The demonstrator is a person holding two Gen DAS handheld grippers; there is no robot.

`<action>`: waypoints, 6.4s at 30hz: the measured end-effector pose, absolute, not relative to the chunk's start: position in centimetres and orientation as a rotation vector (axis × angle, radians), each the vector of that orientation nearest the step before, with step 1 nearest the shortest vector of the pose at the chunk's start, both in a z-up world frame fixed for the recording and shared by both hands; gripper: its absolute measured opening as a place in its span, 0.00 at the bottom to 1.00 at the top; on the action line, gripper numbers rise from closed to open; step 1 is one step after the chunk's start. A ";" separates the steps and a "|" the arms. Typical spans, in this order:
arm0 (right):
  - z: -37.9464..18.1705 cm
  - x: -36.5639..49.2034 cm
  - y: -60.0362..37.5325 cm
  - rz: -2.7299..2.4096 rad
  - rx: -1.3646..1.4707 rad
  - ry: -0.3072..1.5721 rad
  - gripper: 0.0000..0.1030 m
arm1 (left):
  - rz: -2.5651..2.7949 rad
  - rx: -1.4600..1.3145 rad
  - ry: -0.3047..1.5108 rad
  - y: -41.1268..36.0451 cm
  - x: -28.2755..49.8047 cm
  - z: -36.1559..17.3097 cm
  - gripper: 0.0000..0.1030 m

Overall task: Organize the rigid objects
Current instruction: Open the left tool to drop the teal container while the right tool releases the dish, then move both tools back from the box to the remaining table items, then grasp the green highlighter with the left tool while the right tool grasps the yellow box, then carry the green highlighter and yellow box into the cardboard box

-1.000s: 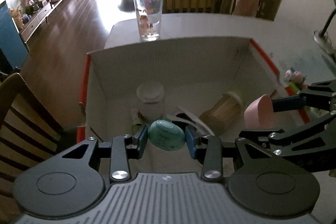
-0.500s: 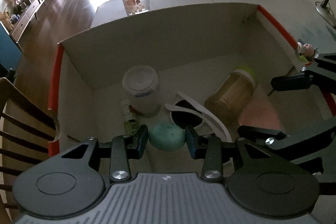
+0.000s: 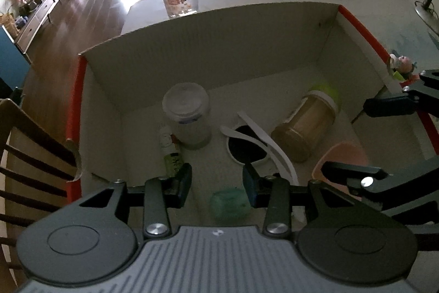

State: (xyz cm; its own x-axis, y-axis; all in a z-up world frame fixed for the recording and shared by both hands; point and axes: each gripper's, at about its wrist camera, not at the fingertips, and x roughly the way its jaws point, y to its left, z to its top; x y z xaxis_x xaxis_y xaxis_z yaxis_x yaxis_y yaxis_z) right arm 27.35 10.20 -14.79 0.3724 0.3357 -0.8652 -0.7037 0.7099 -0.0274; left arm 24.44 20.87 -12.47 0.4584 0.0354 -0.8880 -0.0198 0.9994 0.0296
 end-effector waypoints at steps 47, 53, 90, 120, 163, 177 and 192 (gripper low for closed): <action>-4.6 20.0 -1.4 0.784 -0.070 0.719 0.85 | 0.027 -0.102 0.765 15.4 14.7 -1.9 0.55; -4.5 19.7 -3.4 0.776 -0.021 0.700 0.90 | 0.012 -0.102 0.741 13.7 14.5 -1.5 0.66; -9.7 27.0 -24.4 0.603 0.017 0.687 1.00 | -0.101 -0.138 0.760 -3.7 24.4 -6.9 0.98; -20.1 37.1 -25.1 0.563 -0.176 0.907 0.71 | 0.145 -0.063 0.968 -8.7 37.0 -17.4 0.98; -19.4 37.3 -27.0 0.517 -0.046 0.966 0.28 | 0.005 -0.112 0.975 -10.5 35.6 -16.7 0.16; -14.5 33.3 -25.8 0.562 0.008 0.935 0.28 | -0.030 -0.207 0.931 -8.6 31.4 -13.7 0.16; -9.2 29.0 -20.0 0.621 -0.043 0.874 0.28 | -0.046 -0.265 0.848 -3.4 25.4 -7.8 0.16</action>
